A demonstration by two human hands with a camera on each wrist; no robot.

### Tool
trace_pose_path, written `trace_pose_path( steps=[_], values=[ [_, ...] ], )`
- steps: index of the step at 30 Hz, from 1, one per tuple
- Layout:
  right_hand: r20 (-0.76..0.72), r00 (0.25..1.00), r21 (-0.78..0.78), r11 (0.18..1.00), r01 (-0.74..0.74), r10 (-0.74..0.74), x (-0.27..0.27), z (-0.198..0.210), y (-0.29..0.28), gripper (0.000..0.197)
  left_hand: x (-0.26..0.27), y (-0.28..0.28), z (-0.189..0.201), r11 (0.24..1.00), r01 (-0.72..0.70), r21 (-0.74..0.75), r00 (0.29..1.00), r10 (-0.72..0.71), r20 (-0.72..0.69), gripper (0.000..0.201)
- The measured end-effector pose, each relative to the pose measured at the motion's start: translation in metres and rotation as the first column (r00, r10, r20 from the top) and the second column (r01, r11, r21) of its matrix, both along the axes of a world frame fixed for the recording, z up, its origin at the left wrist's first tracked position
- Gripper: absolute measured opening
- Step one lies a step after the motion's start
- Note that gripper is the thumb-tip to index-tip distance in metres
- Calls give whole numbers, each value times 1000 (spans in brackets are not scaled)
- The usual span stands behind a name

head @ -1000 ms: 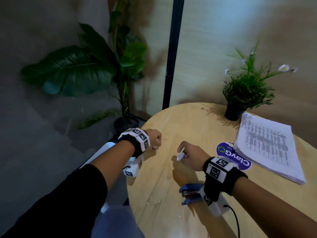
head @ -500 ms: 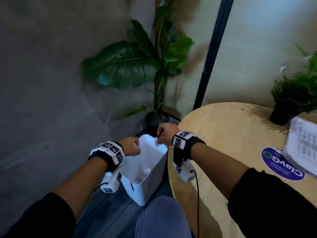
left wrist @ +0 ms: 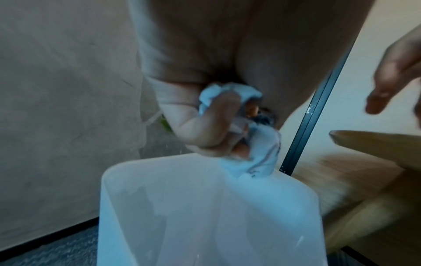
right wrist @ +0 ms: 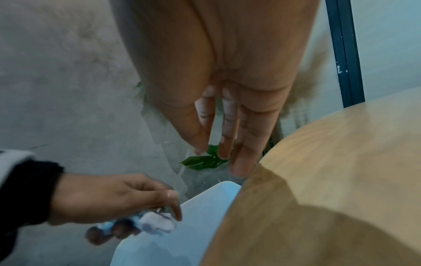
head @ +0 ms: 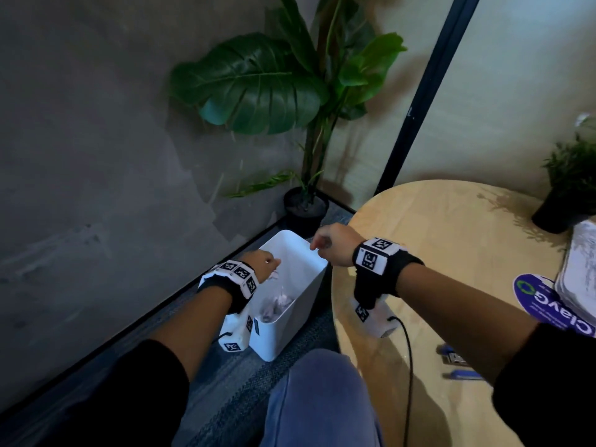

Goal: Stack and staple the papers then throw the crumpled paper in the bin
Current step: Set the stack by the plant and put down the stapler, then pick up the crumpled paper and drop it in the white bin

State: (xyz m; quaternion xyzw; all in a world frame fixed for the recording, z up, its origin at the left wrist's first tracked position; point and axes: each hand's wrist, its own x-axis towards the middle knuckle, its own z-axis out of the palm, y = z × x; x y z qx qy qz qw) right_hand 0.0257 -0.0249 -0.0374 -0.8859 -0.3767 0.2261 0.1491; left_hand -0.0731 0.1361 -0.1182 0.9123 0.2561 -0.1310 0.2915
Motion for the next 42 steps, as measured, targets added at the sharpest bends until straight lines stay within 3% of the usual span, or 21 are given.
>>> trace_pose_path(
  steps=[5,9,14,20,24,28,33,37,40,42],
  values=[
    [5,998,-16,998,-61,61,-2,7,-41,17,10,-14,-16,987,-148,-59,989,148,-1,51],
    [48,997,-19,998,-61,61,-1,11,-76,18,14,-17,-22,981,-173,-86,985,172,-25,46],
    [42,999,-21,1000,14,-13,1,16,-119,15,14,-20,-20,987,-152,-60,987,148,-69,58],
    [24,994,-86,990,112,-110,-2,26,-180,8,20,-31,11,999,38,2,999,-38,18,55],
    [-22,984,-214,963,166,-175,-18,27,-224,41,25,-56,49,982,186,-18,971,-181,157,35],
    [-3,988,-293,945,144,-152,-39,15,-252,66,33,-94,91,918,396,-29,913,-390,121,26],
    [102,968,-182,952,246,-231,-55,8,-275,51,40,-152,132,814,579,44,815,-580,-2,29],
    [133,937,-85,939,334,-321,-62,13,-309,51,44,-182,145,814,579,55,815,-579,-12,30],
    [161,872,-19,882,471,-463,-65,23,-350,48,48,-202,148,815,575,71,818,-575,-21,30],
    [164,788,1,799,601,-593,-64,27,-386,48,52,-215,146,802,586,112,810,-584,-56,31]
  ],
)
